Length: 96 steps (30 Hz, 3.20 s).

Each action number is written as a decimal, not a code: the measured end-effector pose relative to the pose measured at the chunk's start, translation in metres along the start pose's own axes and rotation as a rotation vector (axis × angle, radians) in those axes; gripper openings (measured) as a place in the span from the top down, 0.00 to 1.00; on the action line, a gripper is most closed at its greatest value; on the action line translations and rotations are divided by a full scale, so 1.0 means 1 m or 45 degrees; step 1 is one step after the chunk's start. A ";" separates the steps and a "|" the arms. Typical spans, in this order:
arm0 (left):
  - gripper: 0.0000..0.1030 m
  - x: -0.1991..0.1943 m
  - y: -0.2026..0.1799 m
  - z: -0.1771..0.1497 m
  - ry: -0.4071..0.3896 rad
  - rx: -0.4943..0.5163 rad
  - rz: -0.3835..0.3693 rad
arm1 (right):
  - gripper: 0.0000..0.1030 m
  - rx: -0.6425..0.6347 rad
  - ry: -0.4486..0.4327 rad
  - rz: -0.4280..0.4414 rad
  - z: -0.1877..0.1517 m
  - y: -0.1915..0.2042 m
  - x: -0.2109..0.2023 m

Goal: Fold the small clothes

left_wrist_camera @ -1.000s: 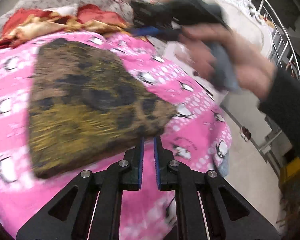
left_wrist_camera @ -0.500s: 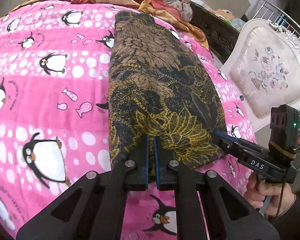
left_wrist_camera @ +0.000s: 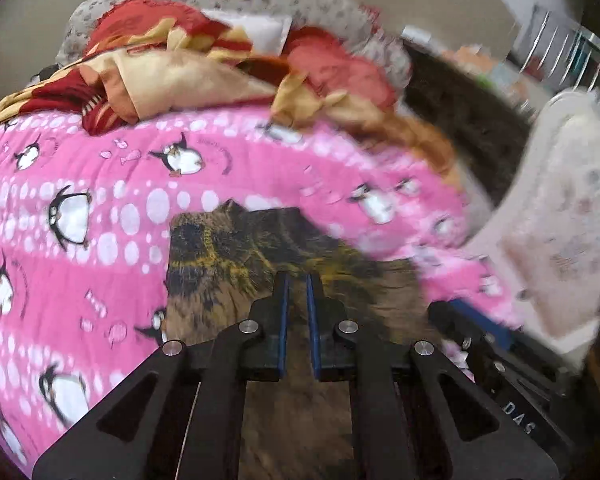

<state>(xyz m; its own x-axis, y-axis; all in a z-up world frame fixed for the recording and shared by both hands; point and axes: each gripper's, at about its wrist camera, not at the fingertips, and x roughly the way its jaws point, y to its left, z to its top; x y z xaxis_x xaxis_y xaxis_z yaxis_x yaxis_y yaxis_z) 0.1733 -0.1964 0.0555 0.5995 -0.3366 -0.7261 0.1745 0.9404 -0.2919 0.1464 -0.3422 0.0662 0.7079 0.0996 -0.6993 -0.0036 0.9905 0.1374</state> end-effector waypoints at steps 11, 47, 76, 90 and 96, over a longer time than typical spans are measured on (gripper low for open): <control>0.93 0.008 0.016 -0.009 0.051 -0.007 -0.118 | 0.77 0.059 0.074 0.062 -0.016 -0.014 0.057; 0.58 -0.019 0.067 -0.080 0.120 -0.059 -0.391 | 0.43 0.233 0.145 0.937 -0.086 -0.089 0.030; 0.63 -0.097 0.213 -0.087 0.105 -0.197 -0.230 | 0.62 0.391 0.359 0.929 -0.095 0.063 0.043; 0.59 -0.122 0.193 -0.037 -0.202 -0.228 -0.046 | 0.60 -0.170 -0.012 0.324 -0.044 0.147 -0.046; 0.59 -0.048 0.194 -0.051 -0.007 -0.201 0.102 | 0.83 -0.172 0.245 0.060 -0.060 0.144 0.039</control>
<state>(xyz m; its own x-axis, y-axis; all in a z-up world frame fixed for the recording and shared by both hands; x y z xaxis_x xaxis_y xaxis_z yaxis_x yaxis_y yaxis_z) 0.1388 -0.0005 0.0023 0.6108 -0.2600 -0.7479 0.0013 0.9449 -0.3274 0.1312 -0.1895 0.0165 0.5570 0.1491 -0.8171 -0.1370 0.9868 0.0867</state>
